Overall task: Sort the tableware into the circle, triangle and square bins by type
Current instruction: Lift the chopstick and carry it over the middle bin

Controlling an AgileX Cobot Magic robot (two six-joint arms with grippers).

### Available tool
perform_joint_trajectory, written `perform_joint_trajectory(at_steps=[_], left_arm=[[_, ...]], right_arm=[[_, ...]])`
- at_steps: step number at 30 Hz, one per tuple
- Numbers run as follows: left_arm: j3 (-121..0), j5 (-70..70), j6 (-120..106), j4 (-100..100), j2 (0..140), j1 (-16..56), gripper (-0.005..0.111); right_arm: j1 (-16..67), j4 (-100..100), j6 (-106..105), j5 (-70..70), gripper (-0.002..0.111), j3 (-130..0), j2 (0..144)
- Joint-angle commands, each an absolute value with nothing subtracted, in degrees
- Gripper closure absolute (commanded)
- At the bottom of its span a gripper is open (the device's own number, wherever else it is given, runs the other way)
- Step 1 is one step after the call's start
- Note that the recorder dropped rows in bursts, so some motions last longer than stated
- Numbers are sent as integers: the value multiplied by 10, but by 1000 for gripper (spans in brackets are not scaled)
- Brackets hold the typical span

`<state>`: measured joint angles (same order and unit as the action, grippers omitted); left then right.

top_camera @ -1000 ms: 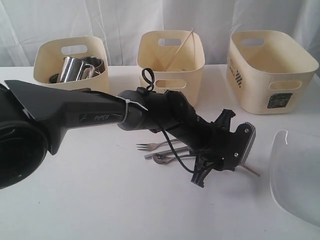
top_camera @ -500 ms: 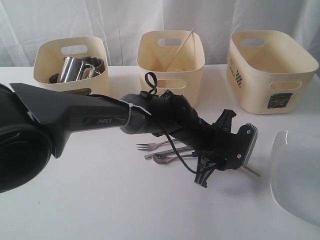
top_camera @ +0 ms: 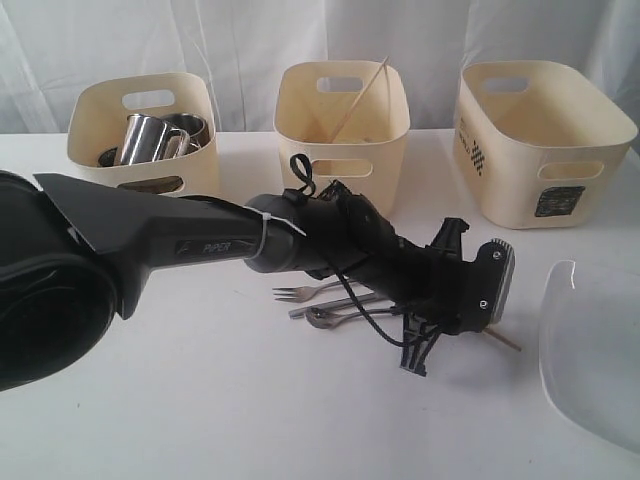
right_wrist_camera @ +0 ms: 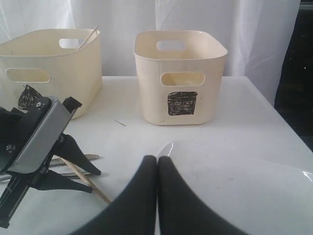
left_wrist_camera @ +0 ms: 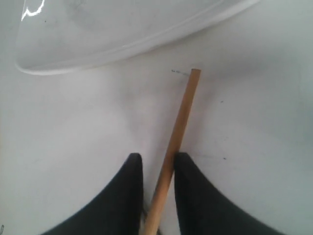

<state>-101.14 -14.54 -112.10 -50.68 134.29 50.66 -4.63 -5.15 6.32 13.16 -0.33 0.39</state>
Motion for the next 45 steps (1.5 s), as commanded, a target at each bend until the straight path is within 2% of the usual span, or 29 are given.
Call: perform_joint_trajectory(at_steps=[1, 9, 12, 29, 45], left_arm=[[-1000, -221, -1206, -493, 1366, 509, 91], [-1000, -225, -1120, -475, 1362, 509, 93], [-1000, -225, -1091, -462, 1333, 509, 107], [-1000, -170, -938, -427, 1203, 504, 107], [-1030, -80, -951, -484, 1127, 504, 107]], right_arm=[[-45, -54, 62, 127, 108, 0, 0], [-45, -54, 62, 127, 108, 0, 0], [-45, -54, 62, 127, 108, 0, 0], [-45, -54, 62, 127, 108, 0, 0], [-45, -53, 62, 127, 108, 0, 0]])
